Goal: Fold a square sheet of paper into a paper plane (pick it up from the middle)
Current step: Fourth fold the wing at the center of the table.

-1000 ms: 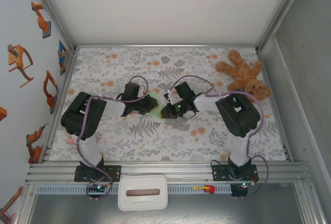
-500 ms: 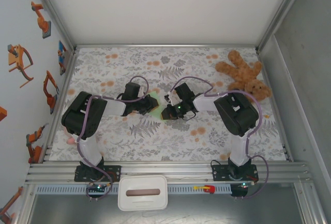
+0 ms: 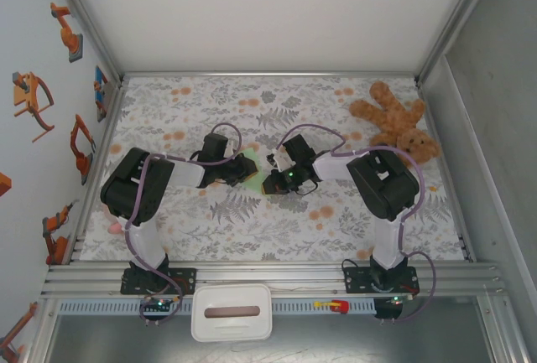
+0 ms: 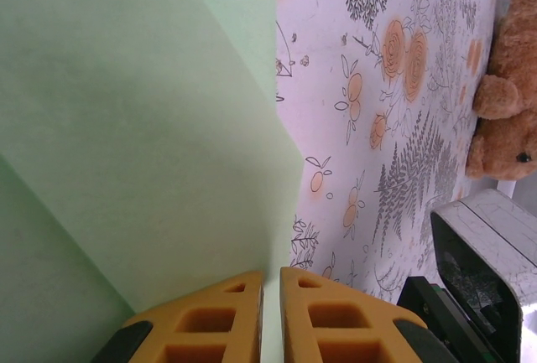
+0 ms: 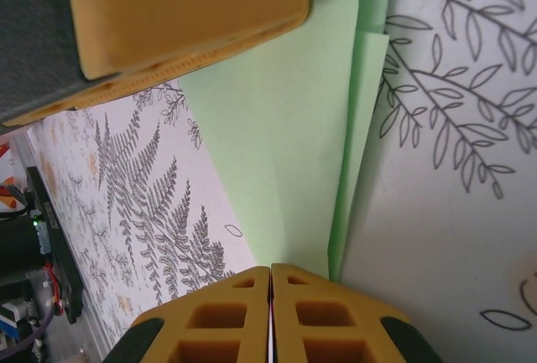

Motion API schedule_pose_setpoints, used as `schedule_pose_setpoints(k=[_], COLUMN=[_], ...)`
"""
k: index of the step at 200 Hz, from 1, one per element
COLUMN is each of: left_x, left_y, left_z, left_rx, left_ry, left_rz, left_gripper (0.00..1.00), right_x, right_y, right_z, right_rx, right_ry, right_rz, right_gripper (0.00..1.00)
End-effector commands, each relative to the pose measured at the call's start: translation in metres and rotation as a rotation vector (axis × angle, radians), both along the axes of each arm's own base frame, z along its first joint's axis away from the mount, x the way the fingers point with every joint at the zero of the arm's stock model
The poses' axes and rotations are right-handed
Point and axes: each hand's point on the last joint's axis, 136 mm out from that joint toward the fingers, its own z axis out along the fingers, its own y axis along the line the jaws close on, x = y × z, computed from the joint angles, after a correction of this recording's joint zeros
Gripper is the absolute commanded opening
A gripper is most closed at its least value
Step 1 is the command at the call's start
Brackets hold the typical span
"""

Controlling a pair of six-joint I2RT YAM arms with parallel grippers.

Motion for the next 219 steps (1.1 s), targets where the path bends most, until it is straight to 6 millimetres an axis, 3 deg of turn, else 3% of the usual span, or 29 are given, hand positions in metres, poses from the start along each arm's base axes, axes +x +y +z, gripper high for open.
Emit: schedule_pose_setpoints(k=[1,123,190,204,219], left_x=[0.003,0.0,0.009,0.006,0.003], left_y=[0.0,0.018,0.029,0.029,0.028], left_z=[-0.002,-0.03,-0.027,-0.032,-0.038], left_rx=[0.015,0.096,0.146,0.152,0.154], left_ry=[0.0,0.091,0.101,0.118,0.135], left_rz=[-0.019,0.024,0.031,0.03,0.027], left_gripper=[0.15,0.12,0.11,0.1,0.1], right_x=[-0.004,-0.01,-0.016,-0.014,-0.003], right_y=[-0.01,-0.023,-0.033,-0.03,-0.016], right_z=[-0.017,-0.03,-0.04,-0.036,-0.018], right_rx=[-0.089,-0.168,-0.224,-0.207,-0.136], right_ry=[0.016,0.038,0.062,0.054,0.029], right_rz=[0.002,-0.005,-0.013,-0.016,-0.031], right_gripper=[0.08,0.05,0.03,0.03,0.03])
